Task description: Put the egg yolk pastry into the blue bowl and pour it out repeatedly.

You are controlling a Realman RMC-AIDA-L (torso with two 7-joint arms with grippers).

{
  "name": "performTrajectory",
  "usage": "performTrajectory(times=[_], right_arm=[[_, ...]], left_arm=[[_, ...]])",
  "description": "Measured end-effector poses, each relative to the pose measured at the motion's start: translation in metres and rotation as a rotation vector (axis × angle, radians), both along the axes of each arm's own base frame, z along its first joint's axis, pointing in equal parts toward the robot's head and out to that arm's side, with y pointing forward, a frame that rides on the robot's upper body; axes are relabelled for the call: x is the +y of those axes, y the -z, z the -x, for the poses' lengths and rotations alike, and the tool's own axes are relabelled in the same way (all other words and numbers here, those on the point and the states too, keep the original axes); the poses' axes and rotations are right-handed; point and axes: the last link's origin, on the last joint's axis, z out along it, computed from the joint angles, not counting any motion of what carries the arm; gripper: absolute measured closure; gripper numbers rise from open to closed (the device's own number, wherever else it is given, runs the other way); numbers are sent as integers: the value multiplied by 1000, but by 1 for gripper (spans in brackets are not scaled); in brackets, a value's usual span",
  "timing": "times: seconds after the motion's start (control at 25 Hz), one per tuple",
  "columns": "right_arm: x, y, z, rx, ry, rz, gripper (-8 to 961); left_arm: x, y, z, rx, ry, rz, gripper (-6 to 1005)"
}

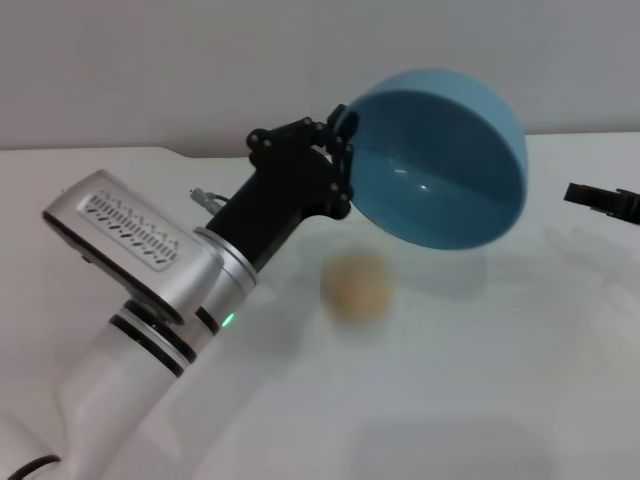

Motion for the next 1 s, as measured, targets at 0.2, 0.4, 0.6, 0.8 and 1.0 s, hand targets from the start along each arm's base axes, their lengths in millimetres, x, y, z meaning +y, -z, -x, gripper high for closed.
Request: performTrajectory(times=[0.2,0.4,0.6,0.8,1.0], right_arm=[[-2,4,1,36,5,27,479],[-6,7,10,83,-28,68,479],[-7,9,27,172,-102,95,479],[-10,8,39,223,-190,89,479],[-13,14,52,229,-271,143,479]], left_arm=[[1,5,-6,28,25,11,997],[4,3,-5,25,20,4,997],[10,-3,-4,16,4,-12,997],[17,-11,-4,-7,-17,-36,997],[34,-20,-3,-2,-147,-15,997]])
